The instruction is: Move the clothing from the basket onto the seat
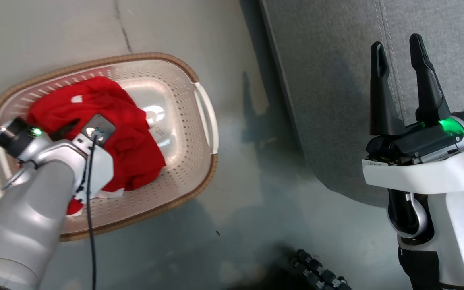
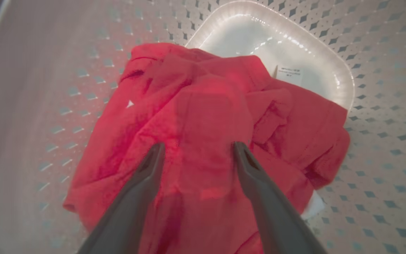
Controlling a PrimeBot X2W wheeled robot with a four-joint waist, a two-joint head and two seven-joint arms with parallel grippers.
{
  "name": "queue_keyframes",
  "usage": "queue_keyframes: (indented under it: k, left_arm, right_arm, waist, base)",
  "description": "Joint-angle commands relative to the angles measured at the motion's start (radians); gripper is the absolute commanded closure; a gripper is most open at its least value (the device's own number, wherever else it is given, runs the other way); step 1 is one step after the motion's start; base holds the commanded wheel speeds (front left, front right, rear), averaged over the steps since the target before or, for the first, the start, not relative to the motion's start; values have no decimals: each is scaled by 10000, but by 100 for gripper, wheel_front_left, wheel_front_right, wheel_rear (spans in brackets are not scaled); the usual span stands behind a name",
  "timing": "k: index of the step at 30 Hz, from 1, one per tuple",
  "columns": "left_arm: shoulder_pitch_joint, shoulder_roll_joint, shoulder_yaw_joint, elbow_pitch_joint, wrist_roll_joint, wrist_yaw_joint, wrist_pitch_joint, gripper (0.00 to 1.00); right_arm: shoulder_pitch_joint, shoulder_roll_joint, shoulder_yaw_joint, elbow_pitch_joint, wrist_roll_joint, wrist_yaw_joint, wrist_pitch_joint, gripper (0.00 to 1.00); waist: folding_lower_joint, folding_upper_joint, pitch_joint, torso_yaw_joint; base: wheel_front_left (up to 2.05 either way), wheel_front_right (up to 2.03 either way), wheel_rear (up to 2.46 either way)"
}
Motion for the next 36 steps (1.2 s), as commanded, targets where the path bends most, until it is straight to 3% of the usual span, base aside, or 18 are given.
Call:
queue_keyframes:
  k: [1,5,6,7,8,12,16,28,36]
  left_arm:
    - [-299,274,-91,164,135,71,170,0]
    - [-508,463,-355,374,387,119,617,0]
    - [-542,493,-395,439,414,107,795,10]
    - [-581,545,-503,498,505,73,916,68]
    - [-630,574,-593,515,540,58,941,100]
    - [-765,556,-868,553,693,12,976,100]
    - [-603,68,-809,310,349,-72,274,100]
    - [716,-1520,186,-500,-1432,-145,-1951,100]
    - [2100,-1887,1083,-2220,-3086,-252,-2310,100]
  right_arm:
    - [-117,-2,76,-78,169,12,-47,0]
    - [-126,-3,165,-108,345,12,-47,0]
    - [-127,-6,182,-113,374,12,-47,0]
    - [-135,-7,204,-120,416,12,-47,0]
    - [-147,-5,223,-125,437,12,-47,0]
    - [-227,-7,169,-95,493,12,-48,0]
    - [-175,-11,34,23,240,12,-48,0]
    - [398,-21,-387,524,-974,11,-49,0]
    - [974,-32,-616,1069,-1775,9,-47,0]
  waist:
    - [0,0,553,-539]
    - [0,0,671,-642]
    - [0,0,690,-663]
    - [0,0,707,-680]
    - [0,0,718,-688]
    - [0,0,672,-608]
    - [0,0,225,-222]
    - [0,0,-1810,1430]
    - [0,0,-3261,2593]
  base:
    - [0,0,0]
    - [0,0,0]
    - [0,0,0]
    - [0,0,0]
    - [0,0,0]
    - [0,0,0]
    - [0,0,0]
    - [0,0,0]
    - [0,0,0]
